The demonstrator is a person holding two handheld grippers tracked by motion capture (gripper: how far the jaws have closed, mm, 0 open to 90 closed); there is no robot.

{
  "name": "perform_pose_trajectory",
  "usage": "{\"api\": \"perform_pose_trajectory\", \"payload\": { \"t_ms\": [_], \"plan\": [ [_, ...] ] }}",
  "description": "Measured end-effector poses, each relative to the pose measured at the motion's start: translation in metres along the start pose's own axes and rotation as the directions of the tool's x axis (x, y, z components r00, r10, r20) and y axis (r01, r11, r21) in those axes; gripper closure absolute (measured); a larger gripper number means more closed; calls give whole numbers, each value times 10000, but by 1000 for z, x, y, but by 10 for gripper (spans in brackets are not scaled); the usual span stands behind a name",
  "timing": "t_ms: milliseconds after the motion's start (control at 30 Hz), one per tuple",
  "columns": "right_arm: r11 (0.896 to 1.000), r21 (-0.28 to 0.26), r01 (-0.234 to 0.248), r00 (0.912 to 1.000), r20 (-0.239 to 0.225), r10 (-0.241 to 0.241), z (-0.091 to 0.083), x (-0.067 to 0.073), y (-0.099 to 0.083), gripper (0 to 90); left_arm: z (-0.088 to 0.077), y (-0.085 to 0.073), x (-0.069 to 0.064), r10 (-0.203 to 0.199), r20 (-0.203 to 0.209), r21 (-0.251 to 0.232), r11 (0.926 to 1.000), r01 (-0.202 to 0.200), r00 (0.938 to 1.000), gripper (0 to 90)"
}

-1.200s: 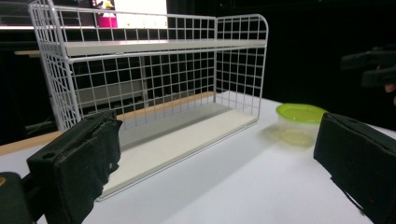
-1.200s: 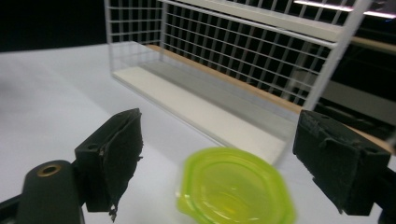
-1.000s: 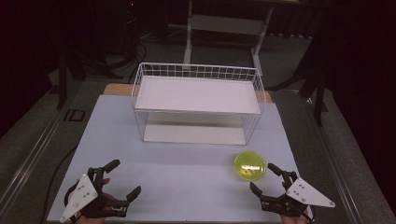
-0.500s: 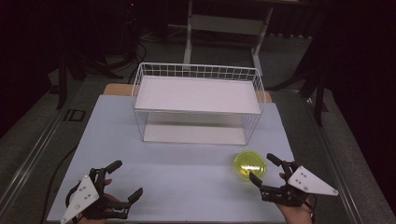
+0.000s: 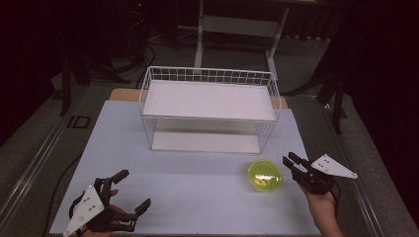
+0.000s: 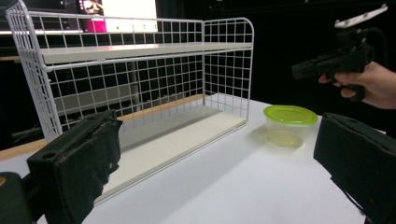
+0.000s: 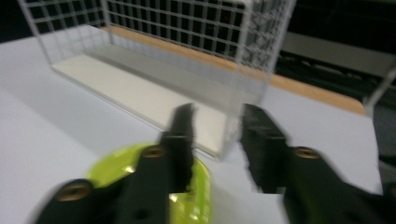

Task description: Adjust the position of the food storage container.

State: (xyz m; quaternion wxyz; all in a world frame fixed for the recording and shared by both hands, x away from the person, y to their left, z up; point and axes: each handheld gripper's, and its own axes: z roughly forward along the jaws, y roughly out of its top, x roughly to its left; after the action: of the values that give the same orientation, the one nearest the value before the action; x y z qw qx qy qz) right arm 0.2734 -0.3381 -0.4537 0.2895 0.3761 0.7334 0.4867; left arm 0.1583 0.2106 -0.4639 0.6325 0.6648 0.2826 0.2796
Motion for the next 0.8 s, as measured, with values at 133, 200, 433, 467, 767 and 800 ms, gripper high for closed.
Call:
{"api": "perform_pose_trajectory", "payload": {
  "t_ms": [133,200,433,467,767,800],
  "plan": [
    [9978,618,-218,9997,80,213,6,-10,-17,845,0,0,0,16,19,13,10000,-16,10000,12],
    [9921,1193,-392,9992,47,389,10,-14,-25,897,1,0,-1,-3,27,-6,10000,3,10000,12],
    [9765,2078,-567,9980,-149,612,22,-14,-50,900,1,1,-2,112,7,7,9999,-112,9999,12],
    [9724,2267,-559,9978,-212,623,24,-12,-53,900,1,1,-2,107,4,-4,9999,-107,9999,12],
    [9536,2992,-350,9926,-1009,680,34,5,-64,900,0,1,-2,126,-32,-46,9999,-126,9999,12],
    [9525,3031,-302,9916,-1108,667,34,7,-63,900,0,1,-2,130,-40,-63,9999,-130,9999,12]
  ]
}}
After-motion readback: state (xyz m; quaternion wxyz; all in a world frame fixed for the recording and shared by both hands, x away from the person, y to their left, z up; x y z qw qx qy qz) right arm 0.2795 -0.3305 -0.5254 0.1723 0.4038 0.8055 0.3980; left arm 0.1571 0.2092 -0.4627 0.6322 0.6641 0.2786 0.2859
